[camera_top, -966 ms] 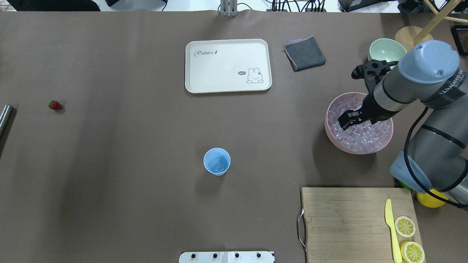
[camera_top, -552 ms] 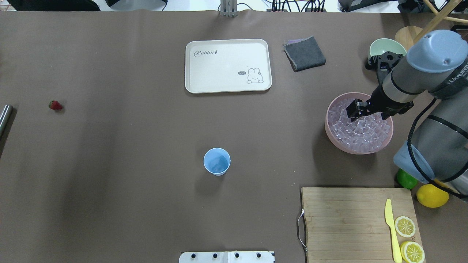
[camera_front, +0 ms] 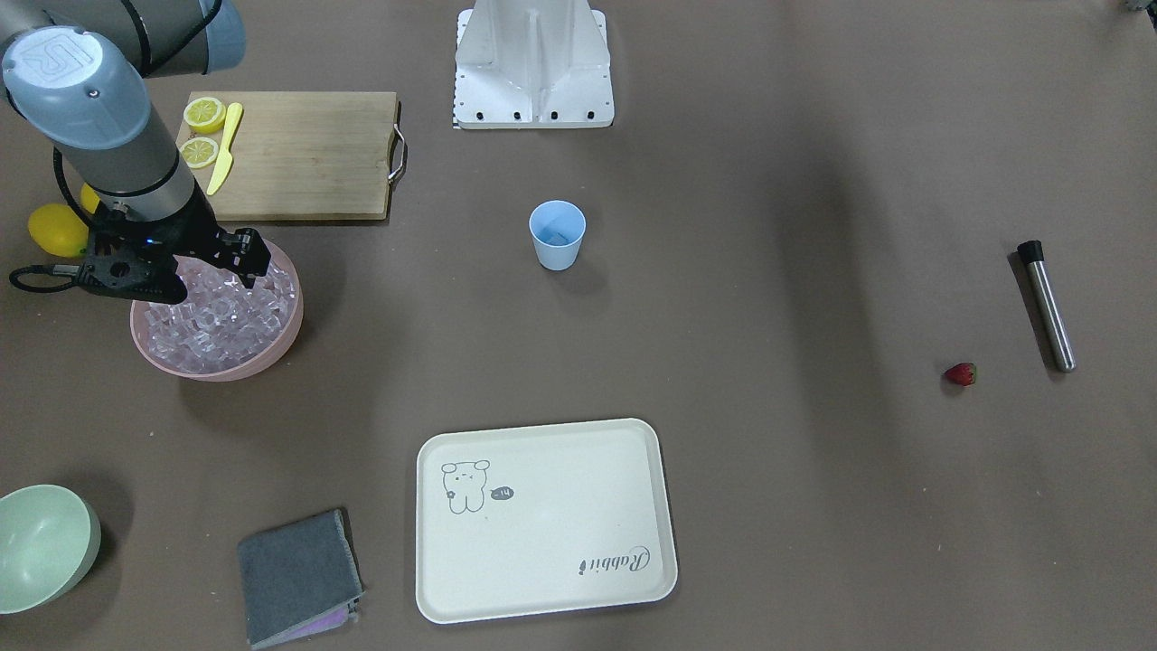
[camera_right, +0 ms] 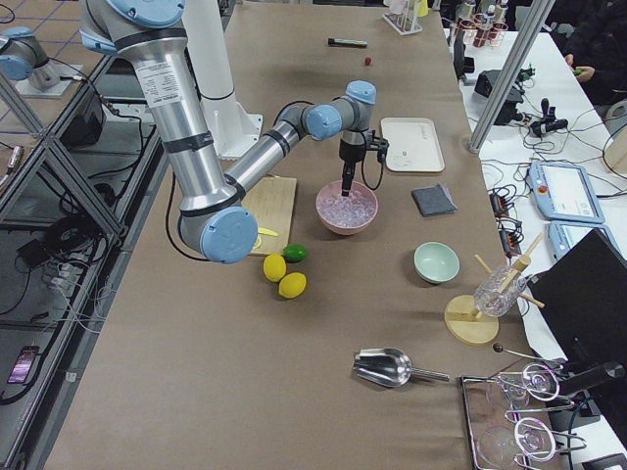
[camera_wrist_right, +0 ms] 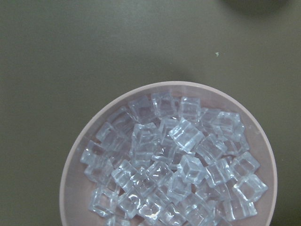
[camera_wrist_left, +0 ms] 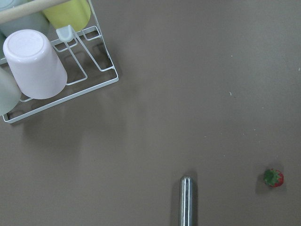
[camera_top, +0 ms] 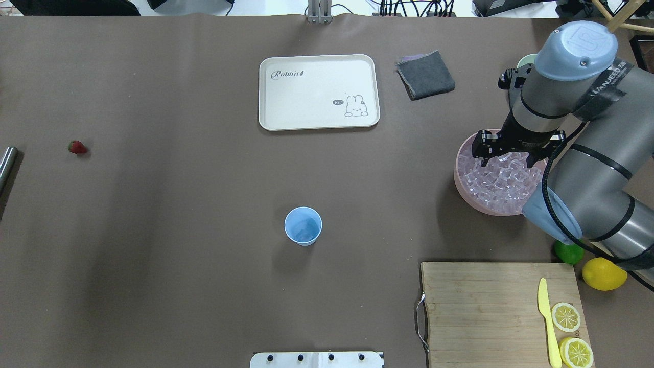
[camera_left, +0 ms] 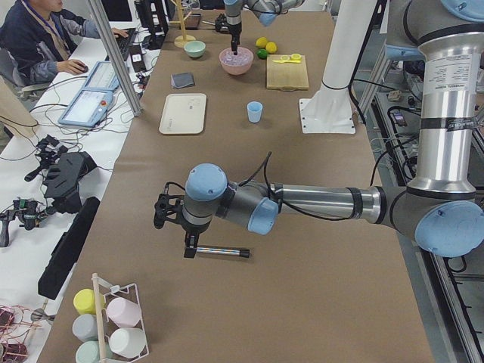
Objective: Mash ice and strawberries in cup
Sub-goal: 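Lower the right gripper into the bowl and grasp another ice cube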
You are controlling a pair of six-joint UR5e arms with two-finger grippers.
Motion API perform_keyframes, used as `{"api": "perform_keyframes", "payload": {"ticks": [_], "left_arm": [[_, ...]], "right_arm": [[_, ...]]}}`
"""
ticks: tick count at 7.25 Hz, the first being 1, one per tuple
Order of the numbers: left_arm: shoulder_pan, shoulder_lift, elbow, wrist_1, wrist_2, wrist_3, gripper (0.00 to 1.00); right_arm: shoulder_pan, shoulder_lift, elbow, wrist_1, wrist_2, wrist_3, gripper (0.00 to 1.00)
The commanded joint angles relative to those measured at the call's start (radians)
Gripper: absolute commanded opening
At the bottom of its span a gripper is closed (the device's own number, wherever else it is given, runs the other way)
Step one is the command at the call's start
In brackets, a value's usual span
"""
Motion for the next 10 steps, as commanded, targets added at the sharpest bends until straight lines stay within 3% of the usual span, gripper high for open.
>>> {"api": "perform_keyframes", "payload": {"ticks": [1,3,7,10], "left_arm": [[0.000,0.000,-0.013,-0.002,-0.001,-0.001,0.98],[-0.001,0.000,-0.039,-0.011,-0.002,-0.001,0.98],[0.000,-0.003,-0.078,-0.013,-0.001,-0.001,0.98],[0.000,-0.003,-0.084,-0.013,-0.002,-0.001,0.98]], "right_arm": [[-0.034,-0.019,-0.004,-0.014,-0.002,0.058,0.90],[-0.091,-0.004,-0.059,-0.007,0.006,0.123,0.87],[-0.083,-0.007,-0.057,-0.039,0.041,0.139,0.85],[-0.082,0.021,-0.048,-0.109,0.043,0.150,0.70]]}}
